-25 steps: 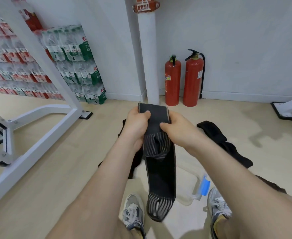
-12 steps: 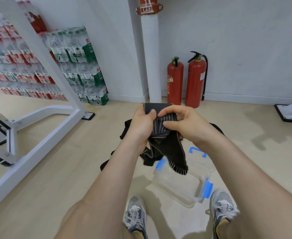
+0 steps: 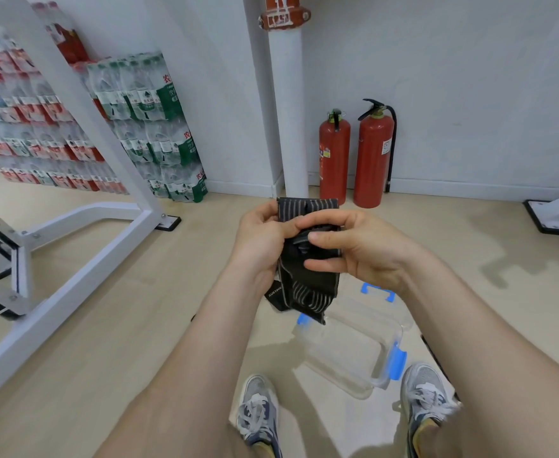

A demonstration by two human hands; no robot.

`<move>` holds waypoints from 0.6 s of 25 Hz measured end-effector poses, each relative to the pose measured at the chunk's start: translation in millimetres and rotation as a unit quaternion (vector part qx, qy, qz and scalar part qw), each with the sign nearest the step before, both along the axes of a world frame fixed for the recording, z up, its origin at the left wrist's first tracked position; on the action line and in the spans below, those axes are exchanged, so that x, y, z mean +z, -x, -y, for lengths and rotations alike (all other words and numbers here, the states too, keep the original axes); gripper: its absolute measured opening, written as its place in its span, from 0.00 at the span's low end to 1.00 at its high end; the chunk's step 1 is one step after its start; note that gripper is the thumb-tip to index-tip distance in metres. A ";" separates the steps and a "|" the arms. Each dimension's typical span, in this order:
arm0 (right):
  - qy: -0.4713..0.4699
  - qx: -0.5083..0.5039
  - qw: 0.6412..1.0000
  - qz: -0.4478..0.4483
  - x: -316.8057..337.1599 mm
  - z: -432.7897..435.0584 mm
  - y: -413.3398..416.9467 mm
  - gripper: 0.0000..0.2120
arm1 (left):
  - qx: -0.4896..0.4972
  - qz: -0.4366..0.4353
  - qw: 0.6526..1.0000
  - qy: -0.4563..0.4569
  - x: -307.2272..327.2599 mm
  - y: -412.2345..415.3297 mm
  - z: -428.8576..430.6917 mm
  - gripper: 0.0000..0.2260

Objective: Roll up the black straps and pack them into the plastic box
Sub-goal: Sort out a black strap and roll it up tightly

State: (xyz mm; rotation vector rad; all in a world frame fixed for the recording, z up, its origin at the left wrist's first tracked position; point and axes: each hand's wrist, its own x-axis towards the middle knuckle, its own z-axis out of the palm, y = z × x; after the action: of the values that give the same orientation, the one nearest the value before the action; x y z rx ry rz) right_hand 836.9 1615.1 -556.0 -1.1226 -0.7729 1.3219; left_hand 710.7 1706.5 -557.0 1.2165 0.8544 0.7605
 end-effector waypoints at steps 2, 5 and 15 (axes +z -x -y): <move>0.003 -0.048 0.998 0.028 -3.5 -5.7 9.5 0.12 | -0.005 0.015 0.999 0.041 0.1 -1.7 -0.7 0.07; -0.009 -0.141 0.990 -0.029 -1.4 -10.2 12.9 0.12 | -0.067 -0.026 0.997 0.041 4.5 4.1 -3.0 0.09; 0.002 -0.311 0.949 -0.049 3.7 -8.6 -20.7 0.14 | -0.161 -0.075 0.981 -0.080 2.6 41.9 -14.8 0.16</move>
State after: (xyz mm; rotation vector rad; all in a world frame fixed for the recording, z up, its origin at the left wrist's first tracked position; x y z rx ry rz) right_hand 857.6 1623.7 -552.3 -1.1661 -0.2967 0.8337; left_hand 668.9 1721.3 -554.4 1.5270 0.7029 0.4858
